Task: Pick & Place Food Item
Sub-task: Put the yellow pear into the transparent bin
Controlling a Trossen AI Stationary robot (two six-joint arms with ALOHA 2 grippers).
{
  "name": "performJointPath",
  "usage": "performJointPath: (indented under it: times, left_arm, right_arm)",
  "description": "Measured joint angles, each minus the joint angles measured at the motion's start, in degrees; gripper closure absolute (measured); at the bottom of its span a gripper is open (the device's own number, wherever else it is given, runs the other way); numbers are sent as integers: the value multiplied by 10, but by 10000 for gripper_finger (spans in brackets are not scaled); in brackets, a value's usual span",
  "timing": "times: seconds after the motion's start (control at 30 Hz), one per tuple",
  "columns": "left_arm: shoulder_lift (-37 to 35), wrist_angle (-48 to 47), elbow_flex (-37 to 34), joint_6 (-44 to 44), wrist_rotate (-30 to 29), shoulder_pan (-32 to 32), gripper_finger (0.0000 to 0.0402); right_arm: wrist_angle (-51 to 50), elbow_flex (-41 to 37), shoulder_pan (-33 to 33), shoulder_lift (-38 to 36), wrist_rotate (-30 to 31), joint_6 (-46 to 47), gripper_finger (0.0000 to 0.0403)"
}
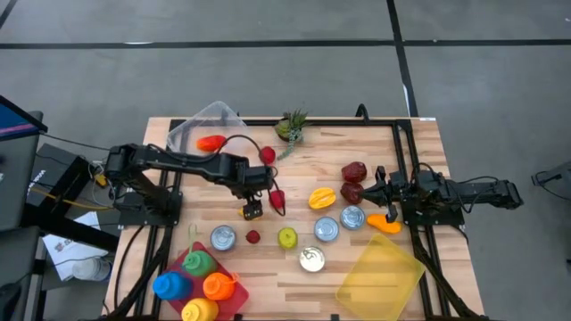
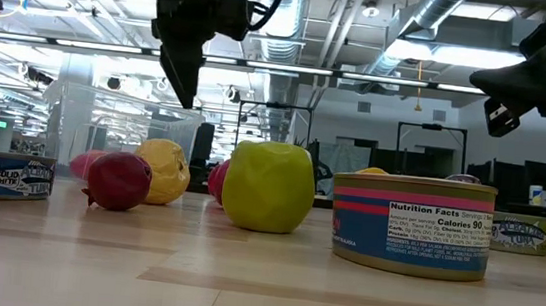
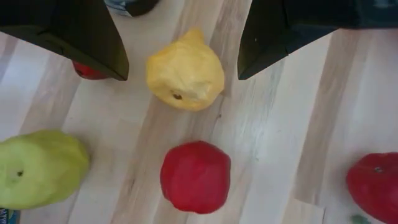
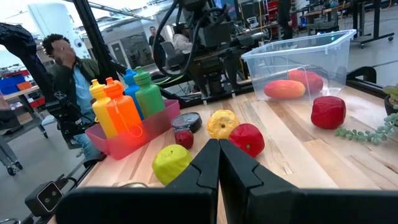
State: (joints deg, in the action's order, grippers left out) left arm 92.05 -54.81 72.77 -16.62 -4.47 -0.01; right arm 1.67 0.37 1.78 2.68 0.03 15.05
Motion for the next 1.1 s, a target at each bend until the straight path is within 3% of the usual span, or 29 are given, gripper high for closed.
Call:
performJointPath:
  times: [0.37, 0.53, 0.8, 1.1]
  left_arm:
    - [-3, 77, -105, 14, -16, -3, 107]
    - [-4, 90, -130, 13, 43, -3, 107]
    - [-6, 250, -201, -4, 40, -3, 107]
    - [-5, 273, -210, -32, 40, 2, 137]
  right_arm:
    - [0, 0, 0, 0, 0, 0, 403]
    - [0, 0, 0, 0, 0, 0, 403]
    - [0, 0, 0, 0, 0, 0, 403]
    - [0, 0, 0, 0, 0, 0, 403]
